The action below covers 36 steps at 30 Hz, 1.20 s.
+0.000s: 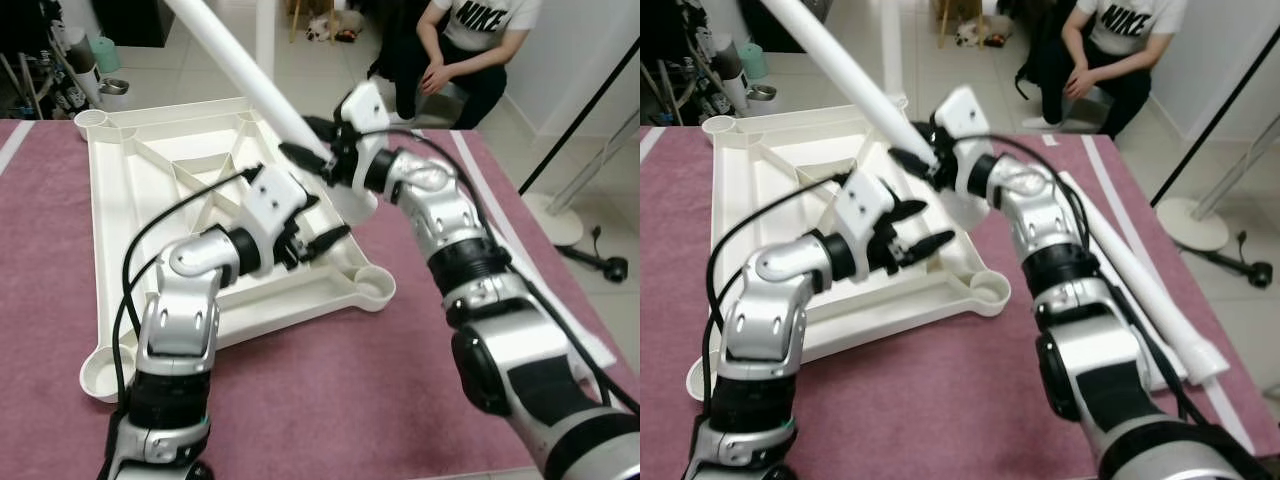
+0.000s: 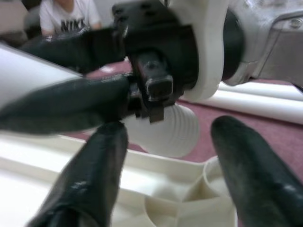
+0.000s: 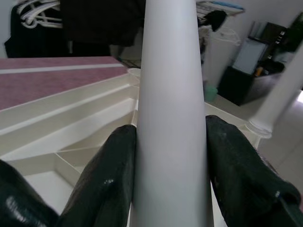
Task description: Building children table
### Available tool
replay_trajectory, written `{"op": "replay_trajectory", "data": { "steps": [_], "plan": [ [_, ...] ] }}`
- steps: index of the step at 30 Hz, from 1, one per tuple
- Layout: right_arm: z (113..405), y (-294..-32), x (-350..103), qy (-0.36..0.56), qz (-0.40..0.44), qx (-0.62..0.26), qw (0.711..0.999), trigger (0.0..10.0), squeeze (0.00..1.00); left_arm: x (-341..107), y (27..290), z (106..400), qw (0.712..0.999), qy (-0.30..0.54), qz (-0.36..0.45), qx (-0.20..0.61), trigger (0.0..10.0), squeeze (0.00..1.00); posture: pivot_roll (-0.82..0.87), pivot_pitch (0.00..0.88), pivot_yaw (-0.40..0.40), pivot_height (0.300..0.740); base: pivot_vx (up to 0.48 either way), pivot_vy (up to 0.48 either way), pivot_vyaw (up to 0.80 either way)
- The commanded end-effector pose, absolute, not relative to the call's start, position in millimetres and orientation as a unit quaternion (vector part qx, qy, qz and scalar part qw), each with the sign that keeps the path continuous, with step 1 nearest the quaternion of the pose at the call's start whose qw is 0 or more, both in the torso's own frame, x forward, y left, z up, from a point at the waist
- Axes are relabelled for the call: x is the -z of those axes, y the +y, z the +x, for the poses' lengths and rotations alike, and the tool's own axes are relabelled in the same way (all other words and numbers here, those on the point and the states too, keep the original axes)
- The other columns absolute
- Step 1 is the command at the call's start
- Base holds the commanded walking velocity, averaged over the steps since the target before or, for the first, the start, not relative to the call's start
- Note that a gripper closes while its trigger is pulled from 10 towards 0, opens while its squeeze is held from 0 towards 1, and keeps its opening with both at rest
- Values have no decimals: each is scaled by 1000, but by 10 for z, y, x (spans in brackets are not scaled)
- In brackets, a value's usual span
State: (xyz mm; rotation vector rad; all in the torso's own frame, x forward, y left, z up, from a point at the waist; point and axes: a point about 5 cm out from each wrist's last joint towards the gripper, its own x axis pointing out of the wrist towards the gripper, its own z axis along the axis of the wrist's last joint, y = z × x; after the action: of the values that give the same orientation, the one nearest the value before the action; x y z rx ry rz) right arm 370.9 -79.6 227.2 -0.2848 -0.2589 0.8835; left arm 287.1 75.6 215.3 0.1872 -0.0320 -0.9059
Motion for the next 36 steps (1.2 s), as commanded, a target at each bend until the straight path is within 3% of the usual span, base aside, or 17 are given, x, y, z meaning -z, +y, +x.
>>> {"op": "replay_trajectory", "data": {
  "steps": [1, 10, 11, 15, 24, 26, 28, 29, 30, 32, 33, 34, 35, 36],
  "plan": [
    [3646, -767, -2361, -157, -146, -422, 881, 10000, 0, -2248, 918, 3039, 969, -39, 68, 233, 10000, 1000, 83, 0, -2, 740, 0, 0, 0],
    [3434, -1047, -2245, -215, -179, -332, 901, 10000, 0, -2387, 1068, 3160, 978, -48, 55, 197, 10000, 1000, 49, 0, 50, 740, 0, 0, 0],
    [3399, -1099, -2229, -226, -192, -313, 902, 10000, 0, -2391, 1078, 3186, 981, -40, 37, 186, 10000, 0, 46, 0, 56, 740, 0, 0, 0],
    [3339, -1185, -2186, -233, -203, -286, 907, 10000, 0, -2401, 1106, 3251, 986, -29, 23, 161, 10000, 0, 44, 0, 63, 740, 0, 0, 0],
    [3311, -1458, -2211, -231, -233, -234, 915, 10000, 0, -2359, 1281, 3353, 988, -17, 109, 111, 10000, 0, 40, 0, 75, 740, 0, 0, 0],
    [3288, -1474, -2210, -234, -242, -229, 913, 10000, 0, -2361, 1297, 3371, 991, -6, 74, 111, 10000, 0, 38, 0, 78, 740, 0, 0, 0],
    [3240, -1387, -2180, -243, -250, -241, 906, 10000, 0, -2385, 1225, 3373, 990, 15, -23, 140, 10000, 0, 41, 0, 81, 740, 0, 0, 0],
    [3240, -1387, -2180, -243, -250, -241, 906, 10000, 0, -2385, 1225, 3373, 990, 15, -23, 140, 10000, 0, 41, 0, 81, 740, 0, 0, 0],
    [3221, -1302, -2157, -248, -249, -252, 902, 10000, 0, -2427, 1136, 3345, 979, 20, -90, 183, 10000, 0, 41, 0, 81, 740, 0, 0, 0],
    [3221, -1302, -2157, -248, -249, -252, 902, 10000, 0, -2427, 1136, 3345, 979, 20, -90, 183, 10000, 0, 41, 0, 81, 740, 0, 0, 0],
    [3211, -1228, -2145, -254, -249, -260, 898, 10000, 0, -2481, 1059, 3301, 963, 20, -140, 230, 10000, 0, 41, 0, 81, 740, 0, 0, 0],
    [3211, -1228, -2145, -254, -249, -260, 898, 10000, 0, -2481, 1059, 3301, 963, 20, -140, 230, 10000, 0, 41, 0, 81, 740, 0, 0, 0],
    [3208, -1162, -2136, -262, -255, -266, 892, 10000, 0, -2549, 993, 3229, 938, 17, -186, 290, 10000, 0, 46, 0, 82, 740, 0, 0, 0],
    [3208, -1162, -2136, -262, -255, -266, 892, 10000, 0, -2549, 993, 3229, 938, 17, -186, 290, 10000, 0, 46, 0, 82, 740, 0, 0, 0]
  ]
}}
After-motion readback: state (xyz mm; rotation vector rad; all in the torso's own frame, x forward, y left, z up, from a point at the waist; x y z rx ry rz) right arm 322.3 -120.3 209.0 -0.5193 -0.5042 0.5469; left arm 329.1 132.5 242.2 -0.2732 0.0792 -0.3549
